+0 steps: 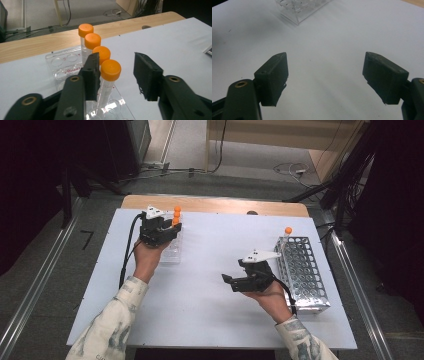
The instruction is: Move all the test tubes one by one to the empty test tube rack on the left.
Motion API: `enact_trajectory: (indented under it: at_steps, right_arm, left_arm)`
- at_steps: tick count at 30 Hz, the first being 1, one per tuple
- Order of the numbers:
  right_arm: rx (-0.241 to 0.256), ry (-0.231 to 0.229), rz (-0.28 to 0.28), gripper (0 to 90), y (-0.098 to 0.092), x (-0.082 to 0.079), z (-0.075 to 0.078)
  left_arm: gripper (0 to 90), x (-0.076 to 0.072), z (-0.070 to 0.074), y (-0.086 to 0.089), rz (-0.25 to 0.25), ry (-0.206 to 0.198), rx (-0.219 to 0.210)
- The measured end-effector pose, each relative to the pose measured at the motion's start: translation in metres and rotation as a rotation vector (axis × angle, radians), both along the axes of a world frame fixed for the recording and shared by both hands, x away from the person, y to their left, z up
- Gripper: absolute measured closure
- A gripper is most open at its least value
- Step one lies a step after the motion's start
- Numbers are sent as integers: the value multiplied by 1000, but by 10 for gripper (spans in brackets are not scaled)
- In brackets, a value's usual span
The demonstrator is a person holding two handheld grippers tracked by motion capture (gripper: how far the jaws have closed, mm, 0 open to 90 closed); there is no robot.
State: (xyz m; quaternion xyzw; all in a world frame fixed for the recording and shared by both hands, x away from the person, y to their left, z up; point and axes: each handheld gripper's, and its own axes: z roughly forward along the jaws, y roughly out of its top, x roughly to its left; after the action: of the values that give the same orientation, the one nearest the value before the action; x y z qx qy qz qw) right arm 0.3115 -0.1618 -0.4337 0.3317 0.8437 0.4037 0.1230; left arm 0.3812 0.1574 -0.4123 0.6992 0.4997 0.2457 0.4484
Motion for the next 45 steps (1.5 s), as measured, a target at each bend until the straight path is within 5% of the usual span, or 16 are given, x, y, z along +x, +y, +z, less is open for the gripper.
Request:
enact_trajectory:
  at_steps: [15,32,42,45]
  right_arm:
    - [55,-42,-77,194,-27,3,19]
    - [36,-73,-238,194,-86,8,32]
    - [93,-79,-410,211,-129,35,39]
    - [77,-86,-469,211,-136,49,36]
  left_arm:
    - [224,-32,-3,-1,3,7,-45]
    - [188,-55,-6,-8,-64,-10,-81]
    - [189,-58,-4,-12,-79,-23,-83]
    - [189,-58,-5,-13,-83,-22,-79]
